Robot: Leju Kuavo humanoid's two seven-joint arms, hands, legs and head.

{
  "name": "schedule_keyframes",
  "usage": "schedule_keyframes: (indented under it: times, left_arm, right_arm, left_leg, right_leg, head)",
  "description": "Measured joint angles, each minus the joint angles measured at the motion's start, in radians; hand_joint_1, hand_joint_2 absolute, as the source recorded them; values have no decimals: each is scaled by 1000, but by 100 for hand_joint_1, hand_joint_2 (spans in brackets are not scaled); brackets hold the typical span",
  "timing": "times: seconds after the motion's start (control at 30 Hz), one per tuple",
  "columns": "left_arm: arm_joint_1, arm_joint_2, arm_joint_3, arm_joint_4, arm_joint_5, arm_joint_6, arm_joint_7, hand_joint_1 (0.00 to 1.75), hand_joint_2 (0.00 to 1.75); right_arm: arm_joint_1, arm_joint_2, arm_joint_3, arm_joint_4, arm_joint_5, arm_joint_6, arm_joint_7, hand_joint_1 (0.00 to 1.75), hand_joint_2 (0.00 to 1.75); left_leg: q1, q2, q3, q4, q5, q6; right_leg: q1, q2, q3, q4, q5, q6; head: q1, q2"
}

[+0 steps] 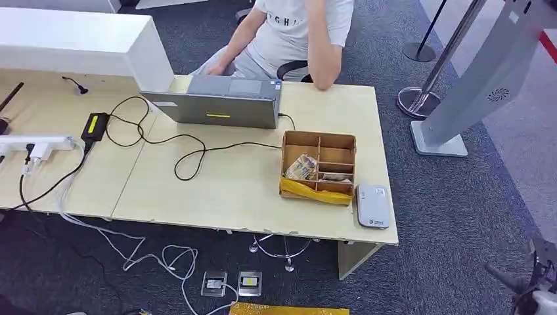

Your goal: Pass the card to the sensor for recognition and then transmit it.

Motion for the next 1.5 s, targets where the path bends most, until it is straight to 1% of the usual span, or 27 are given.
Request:
schedule_keyframes:
  times: [0.1, 0.27, 0.4, 0.47, 0.5, 0.6, 0.63, 0.67, 0.73, 0.77, 0.8, 0.83, 0.9, 0.93, 0.97, 1.07, 1.2, 1.27, 1.3, 1.4, 1.43, 1.47, 1.5]
  left_arm:
    - [1, -4, 0, 0, 0, 2, -1, 0, 0]
    - [0, -8, 2, 0, 16, 34, -16, 0, 0]
    - [1, -8, 3, 1, 38, 44, -42, 0, 0]
    - [0, -8, 6, 1, 64, 48, -46, 0, 0]
    - [0, -9, 12, 1, 80, 53, -46, 0, 0]
    - [0, -12, 39, 1, 153, 86, -39, 0, 0]
    - [0, -14, 53, 1, 171, 115, -39, 0, 0]
    - [0, -17, 62, 1, 182, 155, -44, 0, 0]
    - [-1, -26, 80, 1, 212, 262, -56, 0, 0]
    - [-1, -31, 95, 1, 240, 290, -70, 0, 0]
    - [-1, -35, 112, 1, 278, 293, -90, 0, 0]
    - [-1, -42, 135, 2, 321, 280, -113, 0, 0]
    - [-2, -50, 177, 1, 382, 252, -148, 0, 0]
    - [-5, -55, 199, 1, 397, 255, -162, 0, 0]
    - [-7, -58, 215, 1, 402, 264, -172, 0, 0]
    - [-8, -63, 264, 1, 412, 302, -185, 0, 0]
    - [-7, -72, 300, 2, 415, 320, -188, 0, 0]
    - [-7, -75, 314, 2, 423, 320, -174, 0, 0]
    - [-7, -76, 320, 2, 428, 317, -159, 0, 0]
    - [-7, -77, 335, 2, 430, 296, -143, 0, 0]
    - [-7, -78, 336, 2, 430, 293, -143, 47, 0]
    - [-7, -78, 337, 2, 428, 289, -143, 166, 0]
    - [-7, -78, 340, 2, 427, 283, -143, 175, 0]
  right_arm:
    - [54, 13, -18, 4, -33, -15, -13, 0, 175]
    - [186, 48, -78, 18, -95, -45, -29, 0, 175]
    - [286, 74, -119, 26, -160, -56, -67, 0, 175]
    - [329, 87, -146, 30, -184, -57, -98, 0, 175]
    - [345, 94, -158, 33, -192, -57, -114, 0, 0]
    - [373, 124, -187, 40, -213, -78, -126, 0, 0]
    - [377, 136, -193, 42, -207, -117, -126, 0, 0]
    - [381, 152, -197, 44, -191, -181, -122, 0, 0]
    - [385, 190, -200, 48, -152, -330, -116, 0, 0]
    - [387, 208, -200, 50, -139, -382, -126, 0, 0]
    - [391, 233, -200, 52, -133, -394, -145, 0, 0]
    - [394, 261, -200, 52, -132, -393, -180, 0, 0]
    - [394, 317, -200, 52, -135, -395, -271, 0, 0]
    - [392, 342, -200, 52, -134, -398, -299, 0, 0]
    - [392, 358, -200, 52, -127, -401, -297, 0, 0]
    - [394, 394, -199, 53, -112, -422, -266, 0, 0]
    - [398, 410, -199, 55, -110, -427, -263, 0, 0]
    - [398, 414, -199, 55, -109, -416, -264, 0, 0]
    - [398, 416, -199, 55, -109, -398, -261, 0, 0]
    - [398, 421, -199, 56, -108, -256, -222, 0, 0]
    - [398, 423, -199, 56, -106, -235, -221, 0, 0]
    - [398, 426, -199, 56, -99, -217, -224, 0, 0]
    - [398, 428, -199, 56, -95, -205, -229, 0, 0]
  left_leg:
    - [0, -1, -1, 0, 0, 0]
    - [0, -2, -1, 0, -2, 0]
    - [1, -1, 0, 0, -3, -1]
    - [1, -1, 0, -1, -3, -1]
    - [1, -1, 1, -1, -3, -1]
    - [1, 2, 2, -1, -3, -2]
    - [1, 3, 2, -1, -3, -2]
    - [1, 3, 3, -1, -3, -2]
    - [1, 3, 3, -1, -3, -2]
    - [2, 3, 3, -1, -3, -2]
    - [2, 3, 3, -1, -3, -2]
    - [2, 3, 3, -1, -3, -2]
    - [2, 4, 4, -1, -3, -2]
    - [3, 4, 4, -1, -3, -2]
    - [3, 4, 4, -1, -3, -2]
    - [3, 3, 4, -1, -3, -2]
    - [3, 4, 4, -1, -3, -2]
    - [3, 4, 4, -1, -3, -2]
    - [2, 4, 4, -1, -3, -2]
    - [2, 4, 4, -1, -3, -2]
    - [2, 4, 5, -1, -3, -2]
    - [2, 4, 5, -1, -3, -2]
    - [2, 4, 5, -1, -3, -2]
  right_leg:
    - [0, -1, 0, 0, 0, 0]
    - [1, -3, 1, 0, -2, 0]
    - [1, -2, 1, 0, -2, -1]
    - [1, -1, 1, 0, -3, -1]
    - [1, -1, 1, 0, -3, -1]
    - [1, 1, 1, 0, -2, -1]
    - [1, 2, 1, 0, -2, -1]
    - [1, 2, 1, 0, -2, -1]
    - [1, 3, 2, 0, -2, -1]
    - [2, 3, 2, 0, -2, -1]
    - [2, 4, 2, 0, -2, -1]
    - [3, 4, 3, 0, -2, -1]
    - [2, 5, 2, 0, -2, -1]
    - [3, 5, 3, 0, -2, -1]
    - [3, 4, 3, 0, -2, -1]
    - [3, 4, 3, 0, -3, -2]
    - [3, 4, 4, 0, -3, -2]
    - [3, 4, 4, 0, -2, -2]
    - [2, 4, 4, 0, -2, -2]
    - [2, 4, 4, 0, -2, -1]
    - [2, 4, 4, 0, -2, -1]
    - [2, 4, 4, 0, -2, -1]
    - [2, 4, 4, 0, -2, -1]
  head:
    - [-1, 0]
    - [0, 0]
    - [-1, 0]
    - [0, 0]
    - [0, 0]
    - [0, 0]
    - [0, 0]
    - [0, 0]
    - [0, 0]
    - [0, 0]
    - [1, 0]
    - [0, 0]
    - [-2, 0]
    - [1, 0]
    - [1, 0]
    - [0, 0]
    - [0, 0]
    - [0, 0]
    - [0, 0]
    - [0, 0]
    - [0, 0]
    - [0, 0]
    - [0, 0]
